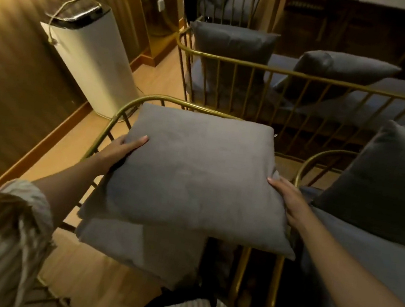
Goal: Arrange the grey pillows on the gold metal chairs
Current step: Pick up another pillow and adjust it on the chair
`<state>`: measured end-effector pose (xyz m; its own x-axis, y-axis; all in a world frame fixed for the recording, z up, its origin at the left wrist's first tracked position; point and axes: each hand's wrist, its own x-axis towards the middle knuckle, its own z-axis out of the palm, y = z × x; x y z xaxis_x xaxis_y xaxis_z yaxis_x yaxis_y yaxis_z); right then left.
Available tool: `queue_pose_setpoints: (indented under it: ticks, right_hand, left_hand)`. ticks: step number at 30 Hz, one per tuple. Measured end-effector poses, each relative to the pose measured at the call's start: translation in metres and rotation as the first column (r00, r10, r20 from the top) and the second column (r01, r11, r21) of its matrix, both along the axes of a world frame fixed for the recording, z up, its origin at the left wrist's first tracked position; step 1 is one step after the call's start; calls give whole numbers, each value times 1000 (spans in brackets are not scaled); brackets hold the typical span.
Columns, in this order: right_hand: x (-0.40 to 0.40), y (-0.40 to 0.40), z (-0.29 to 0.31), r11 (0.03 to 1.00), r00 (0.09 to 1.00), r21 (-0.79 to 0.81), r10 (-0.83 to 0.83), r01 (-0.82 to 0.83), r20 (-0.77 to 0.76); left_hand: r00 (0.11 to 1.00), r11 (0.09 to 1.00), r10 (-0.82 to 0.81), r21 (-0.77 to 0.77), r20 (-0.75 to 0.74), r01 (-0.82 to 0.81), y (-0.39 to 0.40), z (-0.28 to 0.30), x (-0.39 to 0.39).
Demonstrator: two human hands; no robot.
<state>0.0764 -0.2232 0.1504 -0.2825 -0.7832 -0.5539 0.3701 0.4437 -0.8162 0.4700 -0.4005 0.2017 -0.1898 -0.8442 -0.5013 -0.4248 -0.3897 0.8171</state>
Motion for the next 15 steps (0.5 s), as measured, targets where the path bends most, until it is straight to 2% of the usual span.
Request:
queue_pose_setpoints:
  ticks: [6, 9, 10, 11, 13, 15]
  right_hand:
    - [40, -64, -15, 989, 994, 96, -109, 109, -4]
    - [49, -85, -11, 988, 993, 117, -112, 105, 49]
    - [49, -90, -10, 986, 985, 117, -135, 123, 108]
    - [47, -96, -13, 966, 948, 138, -242, 217, 208]
    - [44, -101, -20, 941, 915, 136, -334, 310, 226]
    - [48, -104, -25, 922, 882, 102, -386, 373, 270]
  left_hand:
    - [967, 963, -250, 117, 38, 244, -101, -4, 34]
    - [927, 909, -373, 185, -34, 373, -135, -10, 37]
    - [924, 900, -376, 208, -71, 382, -144, -15, 38]
    - [931, 903, -348, 228, -114, 365, -153, -20, 40]
    - [939, 902, -287, 278, -188, 331, -168, -27, 41]
    - [928, 874, -307, 322, -213, 364, -181, -36, 42]
